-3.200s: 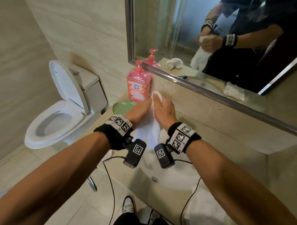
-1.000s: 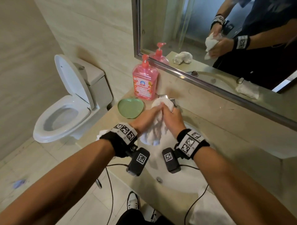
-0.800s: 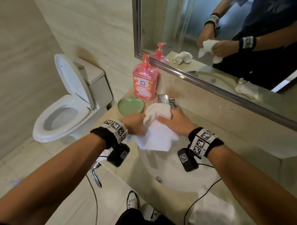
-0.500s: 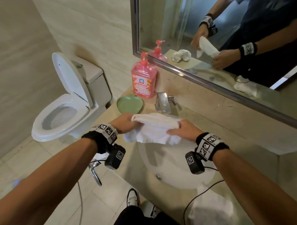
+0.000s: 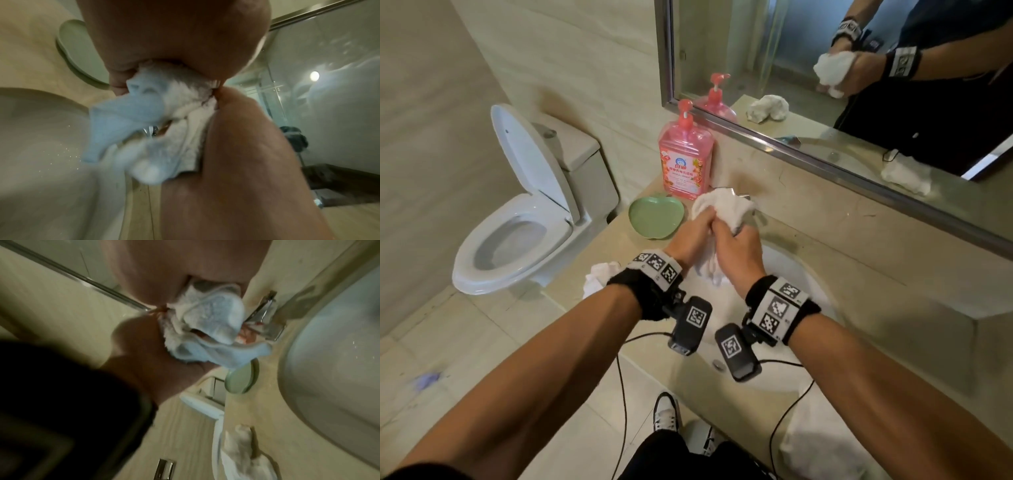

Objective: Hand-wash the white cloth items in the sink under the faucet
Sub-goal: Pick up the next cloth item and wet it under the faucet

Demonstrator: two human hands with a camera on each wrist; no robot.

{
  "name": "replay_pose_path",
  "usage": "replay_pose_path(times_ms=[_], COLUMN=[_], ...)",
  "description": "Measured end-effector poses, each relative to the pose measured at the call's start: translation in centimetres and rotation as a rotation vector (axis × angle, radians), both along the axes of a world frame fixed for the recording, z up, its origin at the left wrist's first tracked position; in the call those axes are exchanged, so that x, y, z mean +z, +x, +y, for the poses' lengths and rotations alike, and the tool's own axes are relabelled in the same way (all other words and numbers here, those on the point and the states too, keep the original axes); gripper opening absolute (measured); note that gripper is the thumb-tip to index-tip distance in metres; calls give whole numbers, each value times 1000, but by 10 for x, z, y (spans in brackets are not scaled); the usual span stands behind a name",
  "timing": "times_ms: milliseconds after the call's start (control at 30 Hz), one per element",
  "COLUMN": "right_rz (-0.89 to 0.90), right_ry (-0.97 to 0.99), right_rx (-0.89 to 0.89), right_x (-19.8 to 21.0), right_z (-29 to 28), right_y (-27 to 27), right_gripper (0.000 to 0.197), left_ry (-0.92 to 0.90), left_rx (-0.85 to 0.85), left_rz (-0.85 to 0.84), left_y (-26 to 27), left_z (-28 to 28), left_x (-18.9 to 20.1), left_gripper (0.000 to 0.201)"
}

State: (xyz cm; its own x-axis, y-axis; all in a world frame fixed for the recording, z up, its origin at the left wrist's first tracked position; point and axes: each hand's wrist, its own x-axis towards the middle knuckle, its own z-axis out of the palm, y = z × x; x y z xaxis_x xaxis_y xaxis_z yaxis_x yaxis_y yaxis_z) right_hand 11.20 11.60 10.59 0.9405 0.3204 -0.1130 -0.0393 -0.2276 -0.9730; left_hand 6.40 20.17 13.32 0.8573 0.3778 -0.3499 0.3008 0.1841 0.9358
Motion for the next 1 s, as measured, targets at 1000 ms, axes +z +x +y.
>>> replay_pose_path(times_ms=[1000], right_rz=[-44], right_ry=[-507], right_rx=[491], right_x=[-88], right_z=[-42], right_y=[151], right_gripper=[38], left_ry=[734], left_rx=[-526], left_rz=[405], left_y=[71], left_z=[20], left_x=[-151], left_gripper=[34])
